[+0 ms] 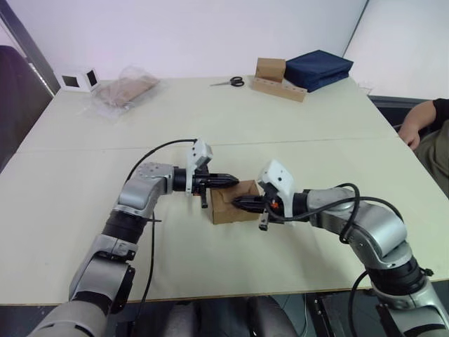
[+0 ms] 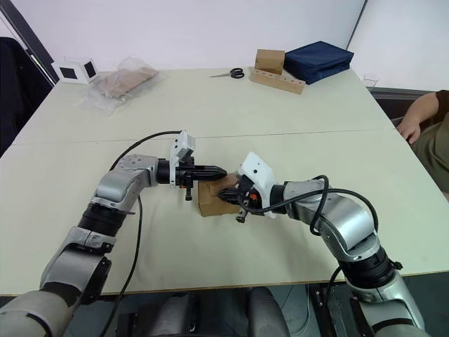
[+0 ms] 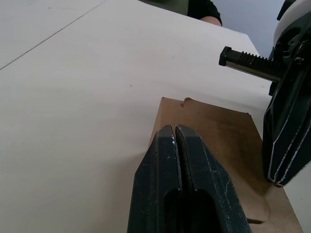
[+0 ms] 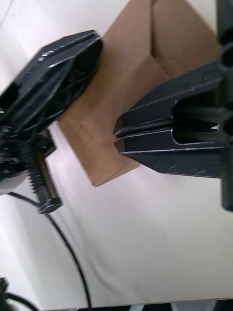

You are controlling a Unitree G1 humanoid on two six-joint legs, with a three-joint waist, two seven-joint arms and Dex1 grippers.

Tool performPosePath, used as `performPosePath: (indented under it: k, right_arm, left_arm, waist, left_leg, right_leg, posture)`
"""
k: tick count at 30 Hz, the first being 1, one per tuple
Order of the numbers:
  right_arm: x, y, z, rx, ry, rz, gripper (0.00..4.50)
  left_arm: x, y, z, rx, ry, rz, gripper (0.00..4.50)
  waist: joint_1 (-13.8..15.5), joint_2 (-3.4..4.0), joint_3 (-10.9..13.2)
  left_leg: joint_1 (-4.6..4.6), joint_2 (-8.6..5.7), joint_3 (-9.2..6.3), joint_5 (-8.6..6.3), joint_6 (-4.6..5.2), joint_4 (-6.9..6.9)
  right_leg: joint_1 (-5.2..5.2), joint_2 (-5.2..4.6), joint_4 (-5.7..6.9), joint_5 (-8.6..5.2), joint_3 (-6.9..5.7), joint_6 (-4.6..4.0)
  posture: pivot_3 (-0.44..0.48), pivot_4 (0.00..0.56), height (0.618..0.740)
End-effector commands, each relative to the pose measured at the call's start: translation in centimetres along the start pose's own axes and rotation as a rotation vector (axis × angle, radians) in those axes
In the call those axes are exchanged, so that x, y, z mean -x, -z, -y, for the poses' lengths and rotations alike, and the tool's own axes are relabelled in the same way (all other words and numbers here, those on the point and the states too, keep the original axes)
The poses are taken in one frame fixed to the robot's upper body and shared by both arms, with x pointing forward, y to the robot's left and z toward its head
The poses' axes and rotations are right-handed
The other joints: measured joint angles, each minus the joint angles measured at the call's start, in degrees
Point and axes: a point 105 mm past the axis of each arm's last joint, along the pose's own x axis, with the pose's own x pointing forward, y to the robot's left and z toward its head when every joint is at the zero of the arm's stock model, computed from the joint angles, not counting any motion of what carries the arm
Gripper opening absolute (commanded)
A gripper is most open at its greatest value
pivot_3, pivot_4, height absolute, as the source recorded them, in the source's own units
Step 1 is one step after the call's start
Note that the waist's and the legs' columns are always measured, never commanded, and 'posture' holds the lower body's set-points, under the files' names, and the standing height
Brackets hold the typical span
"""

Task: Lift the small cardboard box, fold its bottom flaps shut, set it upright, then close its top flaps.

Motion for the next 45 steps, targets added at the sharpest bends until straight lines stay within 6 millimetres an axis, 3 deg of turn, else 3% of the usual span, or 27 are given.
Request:
performPosePath:
  k: [1,20,32,40,45]
  right_arm:
    - [0.0,-0.4,-0.2,0.030,0.000,0.003,0.00]
    - [-0.8,-0.2,2.1,0.041,0.093,-0.019,0.00]
    - [-1.0,-0.4,2.1,0.047,0.085,-0.011,0.00]
    - [0.2,-1.4,1.5,0.050,0.047,0.026,0.00]
    - [1.0,-3.5,2.1,0.037,0.061,0.112,0.00]
  left_arm:
    - [-0.2,-0.5,0.0,-0.020,-0.005,0.008,0.06]
    - [-0.1,-0.9,0.2,-0.018,-0.002,0.026,0.06]
    - [0.0,-1.0,0.5,-0.035,0.011,0.020,0.06]
    - [0.2,-0.5,0.3,-0.048,0.000,0.000,0.06]
    - [0.2,-0.6,0.2,-0.052,-0.005,0.001,0.06]
  waist:
    - [0.00,0.00,0.00]
    - [0.01,0.00,0.00]
    - [-0.04,0.00,0.00]
    - [-0.01,0.00,0.00]
    - [-0.02,0.00,0.00]
  left_leg:
    - [0.00,0.00,0.00,0.00,0.00,0.00]
    - [0.00,0.00,0.00,0.00,0.00,0.00]
    - [0.00,0.00,0.00,0.00,0.00,0.00]
    - [0.00,0.00,0.00,0.00,0.00,0.00]
    - [0.00,0.00,0.00,0.00,0.00,0.00]
  right_leg:
    - [0.00,0.00,0.00,0.00,0.00,0.00]
    - [0.00,0.00,0.00,0.00,0.00,0.00]
    - [0.00,0.00,0.01,0.00,0.00,0.00]
    - [0.00,0.00,0.00,0.00,0.00,0.00]
    - [0.00,0.00,0.00,0.00,0.00,0.00]
  posture:
    - [0.000,0.150,0.740]
    - [0.000,0.150,0.740]
    - [0.000,0.150,0.740]
    - [0.000,0.150,0.740]
    - [0.000,0.150,0.740]
